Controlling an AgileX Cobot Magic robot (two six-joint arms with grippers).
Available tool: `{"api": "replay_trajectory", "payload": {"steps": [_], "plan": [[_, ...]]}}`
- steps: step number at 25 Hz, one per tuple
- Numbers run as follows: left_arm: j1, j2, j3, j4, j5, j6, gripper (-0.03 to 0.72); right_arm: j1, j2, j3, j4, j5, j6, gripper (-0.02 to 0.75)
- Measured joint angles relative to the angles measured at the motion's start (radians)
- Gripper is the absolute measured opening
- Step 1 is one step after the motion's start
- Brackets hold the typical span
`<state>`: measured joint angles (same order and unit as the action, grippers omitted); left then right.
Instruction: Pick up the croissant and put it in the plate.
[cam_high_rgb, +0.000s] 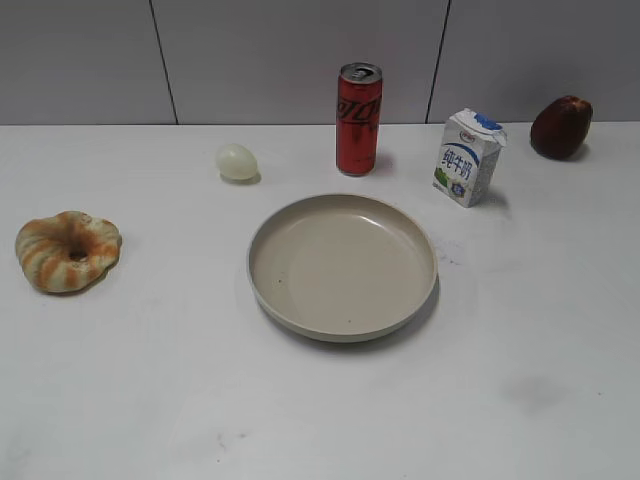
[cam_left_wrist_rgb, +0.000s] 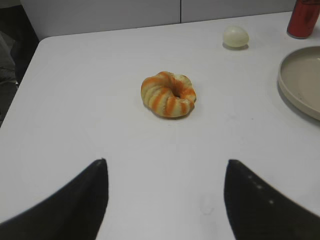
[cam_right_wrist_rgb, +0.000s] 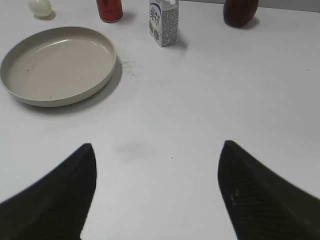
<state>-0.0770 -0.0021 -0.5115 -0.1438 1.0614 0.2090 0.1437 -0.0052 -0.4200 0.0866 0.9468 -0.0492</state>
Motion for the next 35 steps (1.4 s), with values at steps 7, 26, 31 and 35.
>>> {"api": "replay_trajectory", "payload": {"steps": [7, 26, 31, 35], "plan": [[0.0, 0.0, 0.0, 0.0, 0.0, 0.0, 0.552, 0.0, 0.0, 0.0, 0.0, 0.0, 0.0, 0.572], [0.0, 0.293, -0.061, -0.026, -0.356, -0.001, 0.552, 0.0, 0.0, 0.0, 0.0, 0.0, 0.0, 0.572], [0.0, 0.476, -0.065, -0.057, -0.477, -0.001, 0.567, 0.0, 0.0, 0.0, 0.0, 0.0, 0.0, 0.572], [0.0, 0.678, -0.111, -0.092, -0.513, -0.002, 0.636, 0.0, 0.0, 0.0, 0.0, 0.0, 0.0, 0.572]]}}
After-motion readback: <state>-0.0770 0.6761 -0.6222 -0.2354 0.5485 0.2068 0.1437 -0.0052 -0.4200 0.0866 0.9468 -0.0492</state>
